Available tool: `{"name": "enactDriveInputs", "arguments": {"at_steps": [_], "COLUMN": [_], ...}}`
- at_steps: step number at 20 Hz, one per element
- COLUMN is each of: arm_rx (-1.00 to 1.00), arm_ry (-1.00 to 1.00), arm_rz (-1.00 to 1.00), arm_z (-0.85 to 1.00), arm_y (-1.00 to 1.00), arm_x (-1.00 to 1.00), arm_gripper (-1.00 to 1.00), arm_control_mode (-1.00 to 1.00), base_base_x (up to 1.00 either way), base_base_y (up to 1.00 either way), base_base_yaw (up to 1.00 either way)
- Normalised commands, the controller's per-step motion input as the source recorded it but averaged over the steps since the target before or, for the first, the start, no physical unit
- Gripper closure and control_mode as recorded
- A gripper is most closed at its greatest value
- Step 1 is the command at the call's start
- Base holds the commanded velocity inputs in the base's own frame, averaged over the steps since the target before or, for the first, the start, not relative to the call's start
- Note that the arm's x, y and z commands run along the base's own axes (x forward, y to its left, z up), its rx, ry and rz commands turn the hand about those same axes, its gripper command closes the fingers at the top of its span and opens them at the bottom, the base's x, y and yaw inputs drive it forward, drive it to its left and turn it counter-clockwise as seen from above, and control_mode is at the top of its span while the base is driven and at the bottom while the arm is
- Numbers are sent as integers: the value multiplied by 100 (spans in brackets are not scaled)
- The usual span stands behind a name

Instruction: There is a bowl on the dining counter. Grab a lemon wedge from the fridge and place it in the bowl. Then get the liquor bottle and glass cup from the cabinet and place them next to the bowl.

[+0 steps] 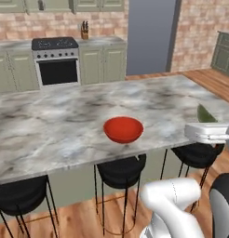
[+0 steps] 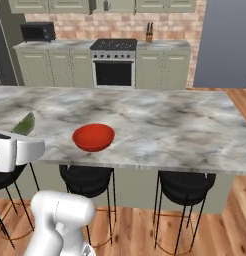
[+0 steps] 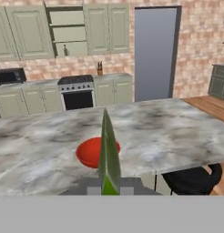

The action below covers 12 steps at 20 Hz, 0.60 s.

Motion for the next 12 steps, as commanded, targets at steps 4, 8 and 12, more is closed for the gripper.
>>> {"name": "enactDriveInputs", "arguments": {"at_steps": [4, 8, 12], "arm_rx": [0, 0, 0], "arm_ry": [0, 0, 0], "arm_rz": [0, 0, 0], "arm_z": [0, 0, 0], "arm_y": [0, 0, 0], "arm_x": [0, 0, 0], "arm_gripper": [100, 100, 100], "arm_control_mode": [100, 100, 100], "base_base_x": [73, 72, 73], "base_base_y": [-2, 0, -3], "base_base_yaw": [10, 11, 13]}}
